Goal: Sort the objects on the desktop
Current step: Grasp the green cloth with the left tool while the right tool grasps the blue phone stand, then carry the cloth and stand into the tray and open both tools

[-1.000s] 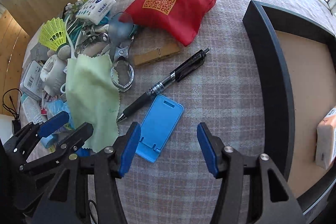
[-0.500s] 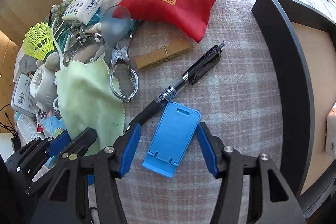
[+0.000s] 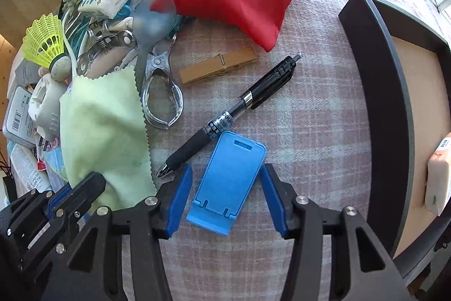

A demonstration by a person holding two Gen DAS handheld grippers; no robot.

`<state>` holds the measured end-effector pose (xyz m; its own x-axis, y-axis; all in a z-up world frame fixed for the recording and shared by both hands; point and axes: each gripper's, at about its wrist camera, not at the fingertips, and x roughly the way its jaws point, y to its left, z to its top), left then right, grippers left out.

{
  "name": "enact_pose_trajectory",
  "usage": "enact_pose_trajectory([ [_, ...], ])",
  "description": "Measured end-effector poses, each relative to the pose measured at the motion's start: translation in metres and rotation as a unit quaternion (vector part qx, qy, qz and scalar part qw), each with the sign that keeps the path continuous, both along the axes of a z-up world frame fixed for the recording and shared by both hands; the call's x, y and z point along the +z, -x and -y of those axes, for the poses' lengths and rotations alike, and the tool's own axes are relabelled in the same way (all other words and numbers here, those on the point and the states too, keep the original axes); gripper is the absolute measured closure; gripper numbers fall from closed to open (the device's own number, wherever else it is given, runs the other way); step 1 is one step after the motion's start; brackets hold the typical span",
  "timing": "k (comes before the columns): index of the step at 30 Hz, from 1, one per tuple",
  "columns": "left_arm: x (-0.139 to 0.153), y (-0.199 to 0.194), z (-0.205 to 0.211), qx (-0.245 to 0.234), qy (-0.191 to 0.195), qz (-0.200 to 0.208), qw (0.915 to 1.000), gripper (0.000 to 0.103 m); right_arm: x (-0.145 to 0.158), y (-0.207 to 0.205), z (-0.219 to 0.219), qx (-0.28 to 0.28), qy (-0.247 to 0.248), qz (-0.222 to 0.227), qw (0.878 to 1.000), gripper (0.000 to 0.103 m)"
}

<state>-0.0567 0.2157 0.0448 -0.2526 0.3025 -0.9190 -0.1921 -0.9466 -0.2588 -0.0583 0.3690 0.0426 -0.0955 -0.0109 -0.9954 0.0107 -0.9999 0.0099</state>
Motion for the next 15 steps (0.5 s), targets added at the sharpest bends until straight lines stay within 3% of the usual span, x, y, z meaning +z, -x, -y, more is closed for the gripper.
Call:
enact_pose_trajectory([
  [2, 0.005, -0.002, 0.003, 0.003, -0.005, -0.004, 1.0000, 0.101, 0.003, -0.004, -0.003, 0.008, 0.003, 0.000, 1.000, 0.066],
  [7, 0.020, -0.003, 0.004, 0.004, -0.015, -0.018, 0.9997, 0.101, 0.017, -0.011, -0.030, -0.018, 0.053, 0.002, 0.998, 0.067],
  [9, 0.030, -0.005, 0.001, 0.000, -0.018, -0.026, 0.9995, 0.101, 0.035, -0.009, -0.068, -0.017, 0.061, -0.008, 0.998, 0.067],
  [15, 0.063, -0.010, -0.024, -0.026, -0.025, -0.057, 0.9977, 0.101, 0.081, -0.022, -0.109, -0.024, 0.078, -0.047, 0.996, 0.067],
])
